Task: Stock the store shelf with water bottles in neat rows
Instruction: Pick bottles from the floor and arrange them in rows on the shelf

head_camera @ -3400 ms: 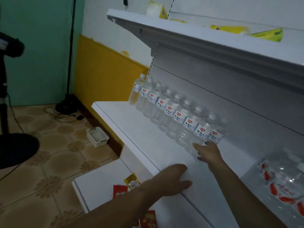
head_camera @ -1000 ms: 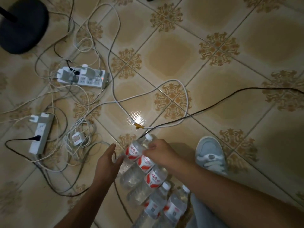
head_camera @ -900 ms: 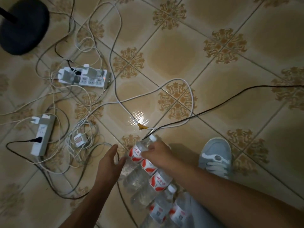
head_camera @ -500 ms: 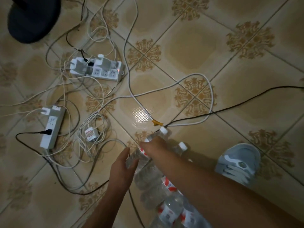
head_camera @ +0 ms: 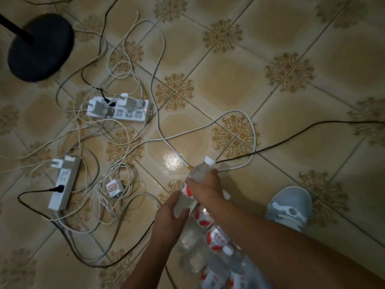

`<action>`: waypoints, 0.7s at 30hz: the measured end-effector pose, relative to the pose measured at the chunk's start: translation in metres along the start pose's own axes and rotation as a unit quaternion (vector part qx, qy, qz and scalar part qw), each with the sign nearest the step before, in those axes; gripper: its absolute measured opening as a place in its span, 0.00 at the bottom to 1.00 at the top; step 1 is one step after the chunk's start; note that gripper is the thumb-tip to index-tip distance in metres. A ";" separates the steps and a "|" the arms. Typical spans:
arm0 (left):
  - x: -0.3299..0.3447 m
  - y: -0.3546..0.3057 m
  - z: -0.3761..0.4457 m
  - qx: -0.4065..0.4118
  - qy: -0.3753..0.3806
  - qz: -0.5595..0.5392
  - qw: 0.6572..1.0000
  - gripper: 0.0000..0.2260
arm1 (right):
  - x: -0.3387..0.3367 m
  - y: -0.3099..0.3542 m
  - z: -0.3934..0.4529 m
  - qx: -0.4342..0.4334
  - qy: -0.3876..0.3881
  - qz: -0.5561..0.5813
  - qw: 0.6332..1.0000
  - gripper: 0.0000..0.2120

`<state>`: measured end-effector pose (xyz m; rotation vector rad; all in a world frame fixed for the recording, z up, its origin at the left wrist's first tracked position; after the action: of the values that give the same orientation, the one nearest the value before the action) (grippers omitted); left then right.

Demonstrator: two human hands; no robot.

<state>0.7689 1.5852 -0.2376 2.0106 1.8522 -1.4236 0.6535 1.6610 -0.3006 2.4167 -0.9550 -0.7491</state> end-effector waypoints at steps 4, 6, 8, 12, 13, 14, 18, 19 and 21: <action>-0.005 -0.067 -0.019 0.048 0.017 -0.038 0.998 0.27 | -0.083 0.045 -0.037 -0.071 -0.039 0.026 0.996 0.29; -0.007 -0.111 -0.037 0.081 0.019 -0.058 0.995 0.28 | -0.139 0.071 -0.071 -0.112 -0.075 0.038 0.990 0.26; -0.006 -0.164 -0.062 0.120 0.031 -0.089 0.988 0.29 | -0.201 0.093 -0.111 -0.155 -0.122 0.037 0.980 0.26; -0.001 -0.285 -0.143 0.231 0.066 -0.113 0.964 0.27 | -0.329 0.119 -0.207 -0.203 -0.213 0.050 0.954 0.28; 0.001 -0.313 -0.168 0.255 0.075 -0.122 0.956 0.27 | -0.360 0.122 -0.234 -0.212 -0.239 0.047 0.946 0.28; 0.004 -0.338 -0.193 0.280 0.089 -0.133 0.947 0.27 | -0.392 0.122 -0.263 -0.216 -0.267 0.043 0.938 0.26; 0.021 -0.419 -0.306 0.377 0.158 -0.172 0.896 0.27 | -0.501 0.103 -0.386 -0.229 -0.383 0.029 0.894 0.21; 0.026 -0.435 -0.338 0.401 0.175 -0.178 0.882 0.26 | -0.523 0.094 -0.419 -0.228 -0.411 0.030 0.882 0.20; 0.036 -0.463 -0.403 0.438 0.210 -0.185 0.854 0.24 | -0.563 0.070 -0.484 -0.218 -0.464 0.043 0.858 0.19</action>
<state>0.6162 1.9797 0.2085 2.6015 2.0481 -2.4605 0.5732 2.1112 0.2878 1.5445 -1.0322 -1.9346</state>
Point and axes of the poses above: each hand's wrist, its own z-axis towards the middle knuckle, its own x-axis out of the palm, y = z × x, the point moved 6 cm from there along z, towards the middle knuckle, and after that the axes turned 3 degrees about -x, right-handed, at the moved point
